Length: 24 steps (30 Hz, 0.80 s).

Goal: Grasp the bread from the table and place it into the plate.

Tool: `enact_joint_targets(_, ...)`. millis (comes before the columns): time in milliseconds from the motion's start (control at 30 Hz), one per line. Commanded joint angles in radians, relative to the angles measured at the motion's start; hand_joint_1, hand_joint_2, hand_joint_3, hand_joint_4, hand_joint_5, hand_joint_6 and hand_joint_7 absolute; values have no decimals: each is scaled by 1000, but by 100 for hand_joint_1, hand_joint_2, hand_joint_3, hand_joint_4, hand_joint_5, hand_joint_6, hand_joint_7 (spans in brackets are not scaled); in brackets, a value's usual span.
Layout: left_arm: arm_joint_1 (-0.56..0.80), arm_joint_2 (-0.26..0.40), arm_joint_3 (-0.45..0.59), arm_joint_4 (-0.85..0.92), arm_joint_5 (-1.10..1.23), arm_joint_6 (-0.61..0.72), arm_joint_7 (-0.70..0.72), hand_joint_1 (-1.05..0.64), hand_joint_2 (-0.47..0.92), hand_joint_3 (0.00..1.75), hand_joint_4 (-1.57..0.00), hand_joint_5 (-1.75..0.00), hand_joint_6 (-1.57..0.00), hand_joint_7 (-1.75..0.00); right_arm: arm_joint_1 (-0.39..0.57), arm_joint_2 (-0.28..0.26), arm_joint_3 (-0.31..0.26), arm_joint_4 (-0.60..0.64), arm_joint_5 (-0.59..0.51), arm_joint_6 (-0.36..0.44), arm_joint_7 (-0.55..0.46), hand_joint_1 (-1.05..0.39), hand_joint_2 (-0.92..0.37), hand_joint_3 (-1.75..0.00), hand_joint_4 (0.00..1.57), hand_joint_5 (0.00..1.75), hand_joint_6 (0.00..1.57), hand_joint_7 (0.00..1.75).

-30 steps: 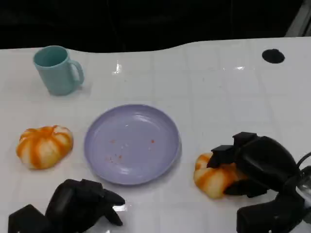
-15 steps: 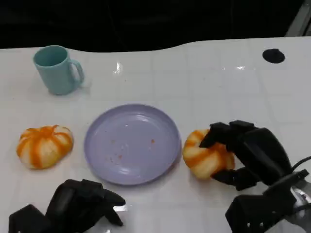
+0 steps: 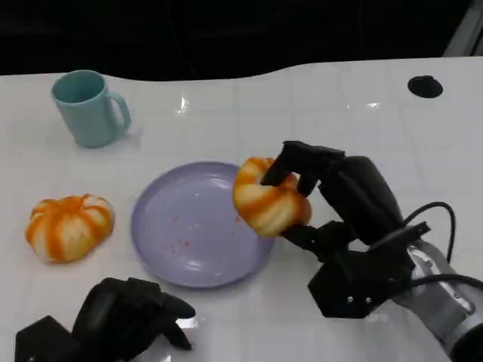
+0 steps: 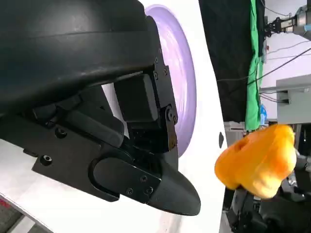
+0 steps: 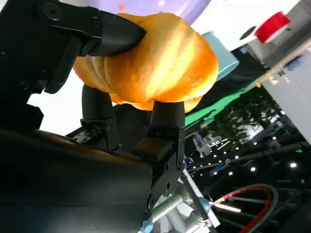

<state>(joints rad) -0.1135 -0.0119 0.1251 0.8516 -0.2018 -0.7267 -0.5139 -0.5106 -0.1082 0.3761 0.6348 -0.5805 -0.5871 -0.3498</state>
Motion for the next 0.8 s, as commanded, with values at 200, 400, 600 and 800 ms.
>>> enact_joint_targets(200, 9, 13, 0, 3, 3, -10, 5, -105, 91, 0, -139, -86, -157, -24, -109, 92, 31, 133, -13, 32, -12, -6, -17, -156, 99, 175, 83, 160)
enact_joint_targets(400, 11, 13, -4, 1, 9, -19, 7, -105, 92, 0, -139, -86, -157, -23, -176, 134, 51, 274, -30, -5, -66, -7, -22, -149, 97, 175, 81, 159)
enact_joint_targets(600, 10, 13, -5, -1, 8, -14, 8, -105, 91, 0, -139, -86, -157, -24, -228, 172, 82, 373, -55, 28, -97, -7, -27, -139, 92, 175, 86, 139)
enact_joint_targets(800, 10, 13, -6, -2, 8, -12, 8, -105, 91, 0, -139, -86, -157, -24, -248, 175, 105, 411, -60, 54, -45, -19, -55, -73, 57, 81, 79, 23)
